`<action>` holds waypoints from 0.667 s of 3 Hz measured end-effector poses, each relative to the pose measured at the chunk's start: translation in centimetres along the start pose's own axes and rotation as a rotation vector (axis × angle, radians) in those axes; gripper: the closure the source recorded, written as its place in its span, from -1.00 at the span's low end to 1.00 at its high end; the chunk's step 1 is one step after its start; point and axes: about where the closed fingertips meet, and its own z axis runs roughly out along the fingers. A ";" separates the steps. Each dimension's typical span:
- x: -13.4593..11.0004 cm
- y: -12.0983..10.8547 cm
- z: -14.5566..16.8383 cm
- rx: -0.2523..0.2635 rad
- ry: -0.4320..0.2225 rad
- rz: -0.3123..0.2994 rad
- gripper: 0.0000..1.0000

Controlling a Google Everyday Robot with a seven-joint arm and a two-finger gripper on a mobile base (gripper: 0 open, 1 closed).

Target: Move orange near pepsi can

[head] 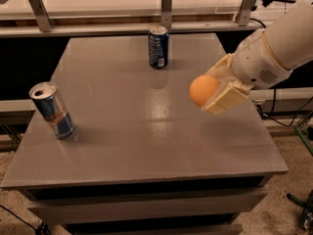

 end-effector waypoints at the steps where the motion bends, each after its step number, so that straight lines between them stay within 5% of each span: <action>1: 0.1 0.2 0.2 -0.006 0.002 0.001 1.00; 2: -0.1 -0.1 0.3 -0.006 -0.029 0.009 1.00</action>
Offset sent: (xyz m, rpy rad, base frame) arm 0.0068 0.0004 -0.0010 0.0745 0.0061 -0.0032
